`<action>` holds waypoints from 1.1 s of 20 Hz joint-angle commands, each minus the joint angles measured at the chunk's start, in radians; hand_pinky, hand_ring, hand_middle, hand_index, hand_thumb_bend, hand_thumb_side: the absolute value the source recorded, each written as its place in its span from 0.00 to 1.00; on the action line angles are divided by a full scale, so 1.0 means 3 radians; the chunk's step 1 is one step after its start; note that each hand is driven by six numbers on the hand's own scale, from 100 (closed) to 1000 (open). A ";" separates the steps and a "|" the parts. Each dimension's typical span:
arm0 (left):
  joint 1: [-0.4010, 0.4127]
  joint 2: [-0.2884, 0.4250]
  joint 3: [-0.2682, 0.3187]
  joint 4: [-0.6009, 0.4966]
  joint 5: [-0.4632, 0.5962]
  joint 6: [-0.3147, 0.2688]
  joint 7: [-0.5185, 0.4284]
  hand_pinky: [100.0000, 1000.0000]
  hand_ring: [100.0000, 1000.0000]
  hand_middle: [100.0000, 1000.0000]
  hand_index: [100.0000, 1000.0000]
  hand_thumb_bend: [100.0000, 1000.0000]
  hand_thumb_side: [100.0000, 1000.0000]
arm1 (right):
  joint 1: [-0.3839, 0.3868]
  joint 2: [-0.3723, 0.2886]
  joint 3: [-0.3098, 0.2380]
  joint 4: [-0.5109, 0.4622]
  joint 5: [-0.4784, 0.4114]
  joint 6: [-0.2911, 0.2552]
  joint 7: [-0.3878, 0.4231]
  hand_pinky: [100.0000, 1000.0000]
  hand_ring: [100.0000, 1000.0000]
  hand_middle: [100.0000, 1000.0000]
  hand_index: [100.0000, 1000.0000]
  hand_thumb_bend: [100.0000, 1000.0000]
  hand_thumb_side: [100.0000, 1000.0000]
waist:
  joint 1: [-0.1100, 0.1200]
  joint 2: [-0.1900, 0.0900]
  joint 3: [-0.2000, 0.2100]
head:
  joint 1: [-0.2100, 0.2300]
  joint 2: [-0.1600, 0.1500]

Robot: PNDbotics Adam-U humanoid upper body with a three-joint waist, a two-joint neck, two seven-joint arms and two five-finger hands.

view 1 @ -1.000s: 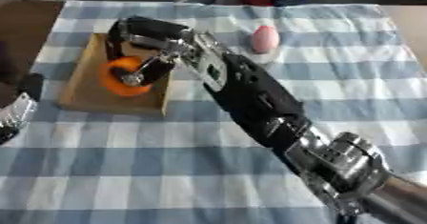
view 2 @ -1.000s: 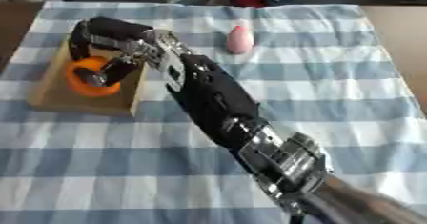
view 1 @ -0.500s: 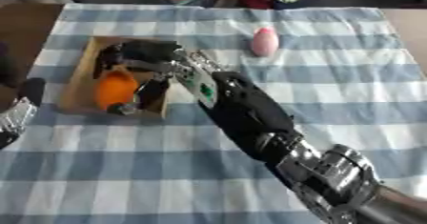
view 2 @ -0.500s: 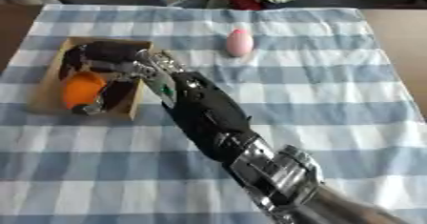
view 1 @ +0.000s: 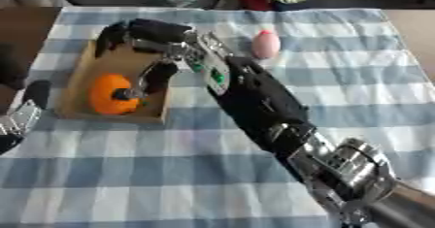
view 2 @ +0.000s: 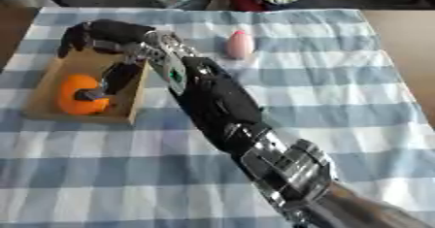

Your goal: Pick up objects on the table and place them in the box.

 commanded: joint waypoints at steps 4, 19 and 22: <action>-0.0008 0.0073 0.0048 -0.0042 -0.0029 -0.0001 0.0030 0.46 0.50 0.47 0.64 0.33 0.00 | -0.0134 -0.0379 -0.0107 -0.0113 -0.0107 0.0128 -0.0068 0.80 0.75 0.77 0.79 0.40 0.34 | 0.0009 -0.0077 -0.0052 | 0.0041 -0.0033; 0.0040 0.0117 0.0095 -0.0030 -0.0071 0.0008 0.0083 0.46 0.50 0.47 0.64 0.34 0.00 | 0.0225 -0.1050 -0.0316 0.0206 0.0224 0.0179 -0.0224 0.81 0.76 0.74 0.77 0.31 0.29 | 0.0037 -0.0060 -0.0204 | 0.0127 -0.0067; 0.0045 0.0118 0.0097 -0.0027 -0.0077 0.0009 0.0087 0.46 0.50 0.46 0.64 0.34 0.00 | 0.0271 -0.1128 -0.0379 0.0316 0.0314 0.0194 -0.0243 0.81 0.77 0.73 0.77 0.29 0.30 | 0.0039 -0.0057 -0.0223 | 0.0132 -0.0068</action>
